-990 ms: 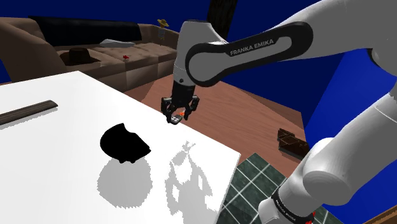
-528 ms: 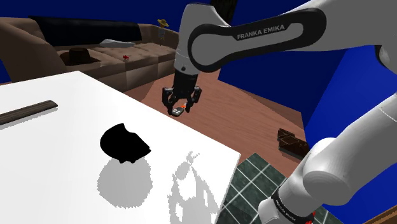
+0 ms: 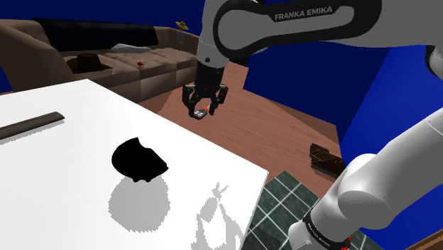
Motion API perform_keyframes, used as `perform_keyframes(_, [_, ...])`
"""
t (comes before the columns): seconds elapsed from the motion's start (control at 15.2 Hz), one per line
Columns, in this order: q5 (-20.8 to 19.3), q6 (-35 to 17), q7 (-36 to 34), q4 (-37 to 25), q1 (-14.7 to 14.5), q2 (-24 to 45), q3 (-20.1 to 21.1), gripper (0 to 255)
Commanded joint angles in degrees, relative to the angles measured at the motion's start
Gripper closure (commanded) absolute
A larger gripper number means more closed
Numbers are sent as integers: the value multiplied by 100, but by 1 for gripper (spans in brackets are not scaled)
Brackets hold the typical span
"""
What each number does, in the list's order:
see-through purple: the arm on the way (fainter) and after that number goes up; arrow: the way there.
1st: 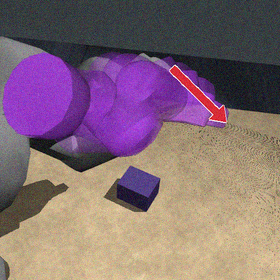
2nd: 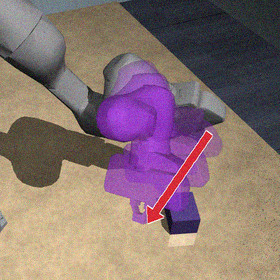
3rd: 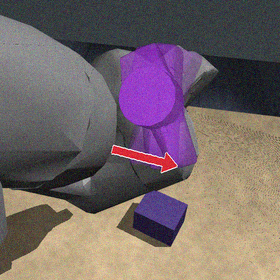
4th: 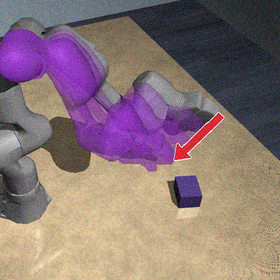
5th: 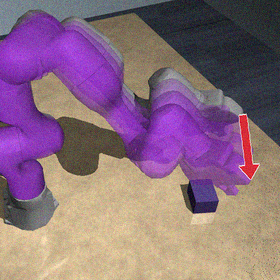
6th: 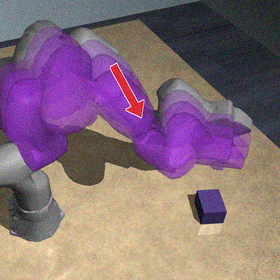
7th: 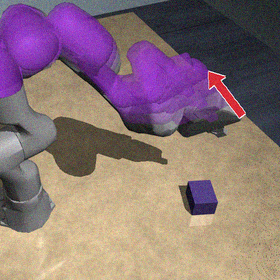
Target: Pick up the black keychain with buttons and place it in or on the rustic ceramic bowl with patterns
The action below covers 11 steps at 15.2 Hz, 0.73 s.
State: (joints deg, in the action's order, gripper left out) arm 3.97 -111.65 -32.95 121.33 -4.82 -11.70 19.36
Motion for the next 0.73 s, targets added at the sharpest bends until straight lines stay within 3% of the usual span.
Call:
perform_keyframes(0.0, [2, 153, 14, -126, 7, -26, -15, 255])
perform_keyframes(0.66, [-339, 427, -1402, -1327, -470, 945, 775, 255])
